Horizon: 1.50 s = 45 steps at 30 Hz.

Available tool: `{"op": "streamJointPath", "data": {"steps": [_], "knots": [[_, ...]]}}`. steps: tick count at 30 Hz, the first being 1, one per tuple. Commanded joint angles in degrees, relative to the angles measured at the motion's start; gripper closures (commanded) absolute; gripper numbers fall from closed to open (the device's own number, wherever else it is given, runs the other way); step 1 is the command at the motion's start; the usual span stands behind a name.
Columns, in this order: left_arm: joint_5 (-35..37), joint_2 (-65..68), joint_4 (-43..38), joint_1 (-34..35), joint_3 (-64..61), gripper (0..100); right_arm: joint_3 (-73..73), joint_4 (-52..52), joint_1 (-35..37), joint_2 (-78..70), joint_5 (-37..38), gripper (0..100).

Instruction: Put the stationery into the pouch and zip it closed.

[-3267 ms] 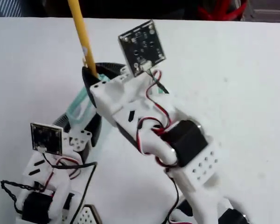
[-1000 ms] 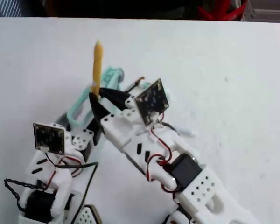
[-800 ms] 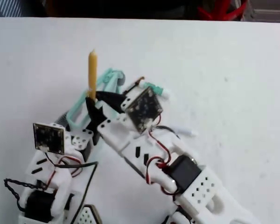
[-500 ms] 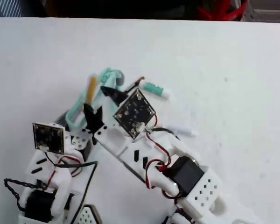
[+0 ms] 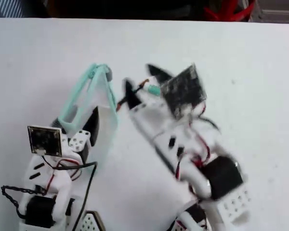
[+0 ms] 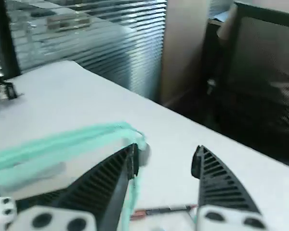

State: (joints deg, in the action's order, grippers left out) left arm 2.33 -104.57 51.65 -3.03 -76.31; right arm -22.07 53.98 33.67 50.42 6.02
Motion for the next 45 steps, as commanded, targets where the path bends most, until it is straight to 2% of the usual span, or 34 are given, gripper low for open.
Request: {"op": "streamJointPath", "data": {"steps": [1,5,11,16,20,26,31,38,43,45], "knots": [[0.70,0.04,-0.97,0.75,0.26,81,2.64,3.38,-7.96,-7.08,1.76,82.2],[0.53,0.04,-0.88,0.75,0.00,81,2.73,4.26,-13.41,-19.74,10.11,82.2],[0.53,0.04,-0.88,0.75,-0.53,81,7.91,4.09,-14.29,-41.01,17.49,82.0],[0.44,0.04,-0.88,0.75,-1.23,81,14.51,0.84,-16.13,-57.80,19.16,81.9],[0.44,0.04,-0.88,0.75,-1.23,81,20.57,2.15,-18.24,-66.59,19.16,82.0],[0.44,0.04,-0.88,0.75,-1.23,81,25.58,2.33,-22.37,-72.48,19.25,82.2],[0.44,0.04,-0.88,0.75,-1.32,81,25.49,2.51,-20.18,-75.56,28.31,82.2],[0.44,0.04,-1.14,0.75,-1.93,81,25.85,-0.57,-19.47,-78.02,30.07,82.7],[0.44,0.04,-1.32,0.57,-2.20,81,25.67,-1.45,-20.00,-78.11,29.63,99.0],[0.44,0.04,-1.32,0.48,-2.20,81,25.49,-2.42,-20.09,-78.11,29.54,93.6]]}}
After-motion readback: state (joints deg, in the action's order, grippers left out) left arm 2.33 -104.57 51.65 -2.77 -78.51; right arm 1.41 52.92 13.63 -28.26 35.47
